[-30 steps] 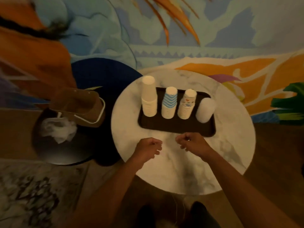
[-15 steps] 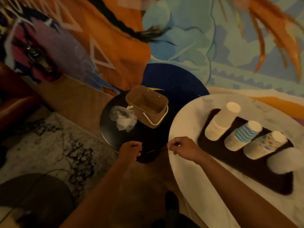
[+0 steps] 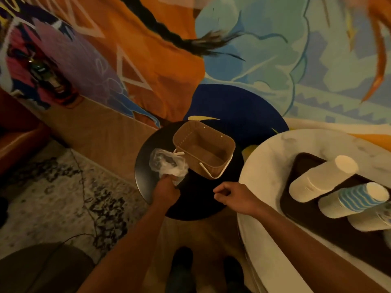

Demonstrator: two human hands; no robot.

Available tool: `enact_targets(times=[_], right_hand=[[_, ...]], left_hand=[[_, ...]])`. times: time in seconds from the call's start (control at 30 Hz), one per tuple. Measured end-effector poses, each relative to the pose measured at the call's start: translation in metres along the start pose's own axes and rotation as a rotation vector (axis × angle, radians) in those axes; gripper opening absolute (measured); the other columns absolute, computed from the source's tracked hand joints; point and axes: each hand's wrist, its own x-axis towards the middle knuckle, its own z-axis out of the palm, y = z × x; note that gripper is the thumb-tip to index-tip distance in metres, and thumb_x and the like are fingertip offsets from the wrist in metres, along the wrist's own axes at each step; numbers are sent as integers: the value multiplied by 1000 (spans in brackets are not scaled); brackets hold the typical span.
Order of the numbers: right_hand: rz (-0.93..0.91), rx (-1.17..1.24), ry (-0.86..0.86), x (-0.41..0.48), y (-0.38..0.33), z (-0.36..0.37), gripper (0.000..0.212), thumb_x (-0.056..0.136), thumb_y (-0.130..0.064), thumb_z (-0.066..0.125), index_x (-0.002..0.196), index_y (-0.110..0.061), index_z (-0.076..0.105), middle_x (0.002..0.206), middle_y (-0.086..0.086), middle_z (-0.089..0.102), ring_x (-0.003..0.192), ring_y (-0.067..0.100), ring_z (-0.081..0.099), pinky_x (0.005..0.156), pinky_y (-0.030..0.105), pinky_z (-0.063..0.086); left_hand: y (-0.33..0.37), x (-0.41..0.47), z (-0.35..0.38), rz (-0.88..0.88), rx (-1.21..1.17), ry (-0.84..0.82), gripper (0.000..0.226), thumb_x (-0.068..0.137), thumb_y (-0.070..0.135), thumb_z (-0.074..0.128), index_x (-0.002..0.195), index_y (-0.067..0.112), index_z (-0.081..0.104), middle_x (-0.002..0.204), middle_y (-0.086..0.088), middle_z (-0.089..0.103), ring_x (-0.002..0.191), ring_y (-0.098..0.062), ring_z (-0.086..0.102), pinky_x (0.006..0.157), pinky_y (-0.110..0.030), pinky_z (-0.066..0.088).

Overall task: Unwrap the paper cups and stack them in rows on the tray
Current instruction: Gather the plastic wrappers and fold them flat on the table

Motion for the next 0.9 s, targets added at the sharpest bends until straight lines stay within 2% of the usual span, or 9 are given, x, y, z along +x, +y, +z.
enact_targets(times=[0.1,0.23,0.3,0.43,0.6,0.67,0.77,0.83,0.9], right_hand=[[76,63,133,1,-3,6,21,95,-35,70,115,-29,73,102,-13,73,91,1,69,83,20,55],[180,226,208,-6,-16,21,16,96,-34,70,110,-28,74,94,-8,76,80,5,73,67,13,50],[206,280,231,-9,-22,32,15,96,-32,69,109,-26,74,90,-7,76,78,7,73,64,12,49],[230,274,242,-16,-30,44,15,97,-34,68,108,-26,75,90,-9,76,78,9,73,66,15,52],[257,214,249,-21,-24,49,19,95,-36,70,113,-30,73,99,-9,77,85,4,72,86,30,59],[256,190,207,-25,-19,51,39,90,-39,75,127,-30,66,112,-11,74,93,3,70,92,31,56],[281,114,106,-33,-10,59,92,78,-48,84,154,-32,35,143,-5,54,117,12,63,97,26,51],[251,78,75,-40,1,66,118,71,-50,90,161,-33,15,158,-2,39,137,19,49,109,30,45],[198,52,67,-52,12,67,133,65,-51,93,162,-34,4,165,-4,26,148,20,34,117,33,37]], left_hand=[[-11,35,-1,28,104,-21,56,86,10,67,140,17,52,142,-8,50,119,-30,59,89,-32,47],[-36,73,3,115,254,-118,69,89,16,68,152,19,38,151,-9,42,124,-32,58,96,-41,52],[-56,93,6,84,272,-182,65,95,21,62,154,22,35,153,-10,42,128,-34,56,101,-45,51],[-75,107,3,54,248,-248,44,102,30,51,145,21,48,142,-11,56,125,-33,58,102,-41,48],[-46,81,-7,91,171,-306,35,104,35,47,123,13,67,121,-13,69,111,-30,64,96,-38,48],[-21,57,-19,111,92,-343,31,104,36,50,112,15,72,110,-9,72,100,-25,66,83,-30,46],[22,8,-45,117,-108,-344,26,100,40,59,93,23,78,92,2,72,86,-15,65,69,-25,44],[54,-24,-64,50,-323,-460,24,96,46,64,90,27,78,91,3,73,88,-15,69,72,-28,51],[86,-53,-80,-40,-561,-638,20,93,40,70,99,23,80,102,-3,77,99,-23,73,83,-37,59]])
